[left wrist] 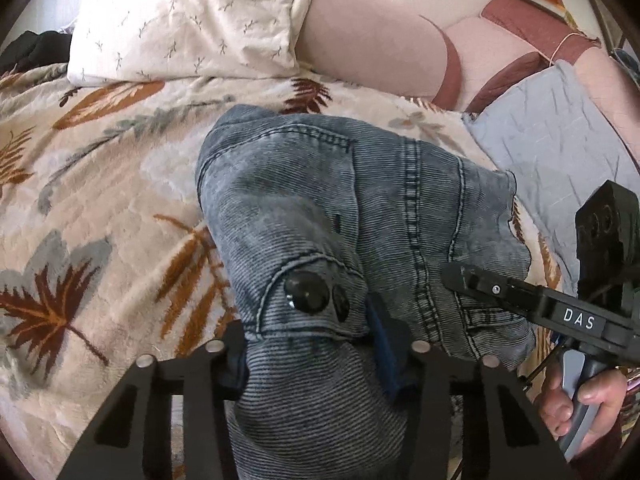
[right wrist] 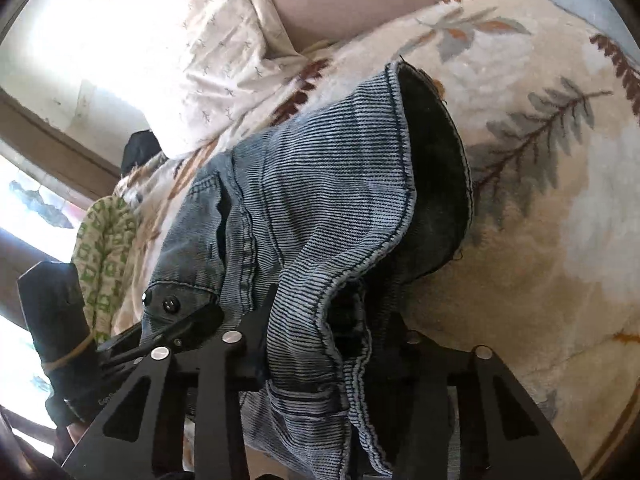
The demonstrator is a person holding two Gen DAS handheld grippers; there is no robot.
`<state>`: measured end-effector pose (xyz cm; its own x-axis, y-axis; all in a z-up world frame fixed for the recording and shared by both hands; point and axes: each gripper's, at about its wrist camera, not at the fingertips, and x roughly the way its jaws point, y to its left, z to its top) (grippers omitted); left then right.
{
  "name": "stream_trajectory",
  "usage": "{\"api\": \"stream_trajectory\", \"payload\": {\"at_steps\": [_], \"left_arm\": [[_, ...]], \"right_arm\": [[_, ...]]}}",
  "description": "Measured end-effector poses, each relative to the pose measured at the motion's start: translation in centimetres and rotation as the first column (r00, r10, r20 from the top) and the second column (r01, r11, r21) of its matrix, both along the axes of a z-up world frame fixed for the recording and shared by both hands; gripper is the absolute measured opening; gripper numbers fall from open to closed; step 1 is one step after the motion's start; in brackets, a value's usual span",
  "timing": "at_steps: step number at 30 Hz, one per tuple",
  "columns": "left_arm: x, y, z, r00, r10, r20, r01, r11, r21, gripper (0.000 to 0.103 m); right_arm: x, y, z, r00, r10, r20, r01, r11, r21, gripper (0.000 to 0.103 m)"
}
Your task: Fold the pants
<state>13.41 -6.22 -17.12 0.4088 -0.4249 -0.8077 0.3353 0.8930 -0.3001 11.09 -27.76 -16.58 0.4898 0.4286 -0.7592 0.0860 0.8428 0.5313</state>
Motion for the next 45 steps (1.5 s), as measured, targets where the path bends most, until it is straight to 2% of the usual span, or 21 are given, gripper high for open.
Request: {"api": "stream_trajectory", "payload": {"at_steps": [5, 10, 17, 20, 28, 34, 36, 38, 40, 41, 43, 45], "left_arm": [[-0.5, 0.7, 1.3, 0.999, 0.001, 0.033, -0.001, 1.0, -0.02, 0.042], [-0.9, 2.1, 3.1, 0.996, 0.032, 0.089, -0.033, 0.999, 0.012, 0.042], [-1.6, 4.9, 6.5, 0.974, 0.079, 0.215, -0.093, 0.994, 0.056, 0.042], [-1.3, 5.9, 6.9, 0.964, 0.101, 0.247, -0.126, 0.988, 0.088, 0.042], [0.5, 8.4, 4.5, 0.967, 0.164, 0.196, -0.187, 0.977, 0.103, 0.042], [1.7, 8.5, 1.8, 0.975, 0.174, 0.141, -0.193, 0.972, 0.131, 0.044], [1.7, 8.2, 1.3, 0.973, 0.172, 0.157, -0.197, 0.968, 0.157, 0.052], [1.8, 8.2, 1.0, 0.971, 0.178, 0.161, -0.204, 0.965, 0.167, 0.059], [2.0, 8.4, 0.7, 0.969, 0.193, 0.153, -0.218, 0.96, 0.174, 0.069], [2.0, 8.6, 0.6, 0.969, 0.199, 0.147, -0.223, 0.96, 0.172, 0.07], [1.7, 8.9, 0.9, 0.966, 0.206, 0.156, -0.234, 0.955, 0.184, 0.081], [1.0, 8.8, 1.8, 0.958, 0.201, 0.206, -0.247, 0.941, 0.232, 0.089]], "right_arm": [[-0.2, 0.8, 1.2, 0.998, 0.002, 0.055, -0.001, 1.0, -0.024, 0.033], [-0.2, 2.2, 2.4, 0.992, 0.018, 0.121, -0.014, 0.999, -0.028, 0.032], [-0.1, 5.6, 5.1, 0.96, 0.066, 0.272, -0.048, 0.996, -0.071, 0.032], [0.4, 7.3, 5.7, 0.949, 0.083, 0.306, -0.062, 0.995, -0.076, 0.032], [3.0, 10.6, 4.4, 0.951, 0.132, 0.28, -0.116, 0.991, -0.072, 0.032], [4.9, 10.8, 1.3, 0.972, 0.141, 0.188, -0.134, 0.99, -0.054, 0.033], [5.4, 10.8, 0.2, 0.979, 0.137, 0.148, -0.13, 0.99, -0.059, 0.036], [5.7, 10.7, -0.3, 0.982, 0.138, 0.131, -0.129, 0.989, -0.075, 0.044], [5.9, 10.3, -0.9, 0.989, 0.114, 0.093, -0.107, 0.992, -0.071, 0.058], [6.0, 10.0, -1.2, 0.991, 0.104, 0.081, -0.098, 0.993, -0.07, 0.061], [5.9, 9.7, -1.4, 0.994, 0.092, 0.065, -0.087, 0.994, -0.068, 0.067], [5.9, 9.7, -1.1, 0.994, 0.09, 0.058, -0.086, 0.994, -0.071, 0.068]]}}
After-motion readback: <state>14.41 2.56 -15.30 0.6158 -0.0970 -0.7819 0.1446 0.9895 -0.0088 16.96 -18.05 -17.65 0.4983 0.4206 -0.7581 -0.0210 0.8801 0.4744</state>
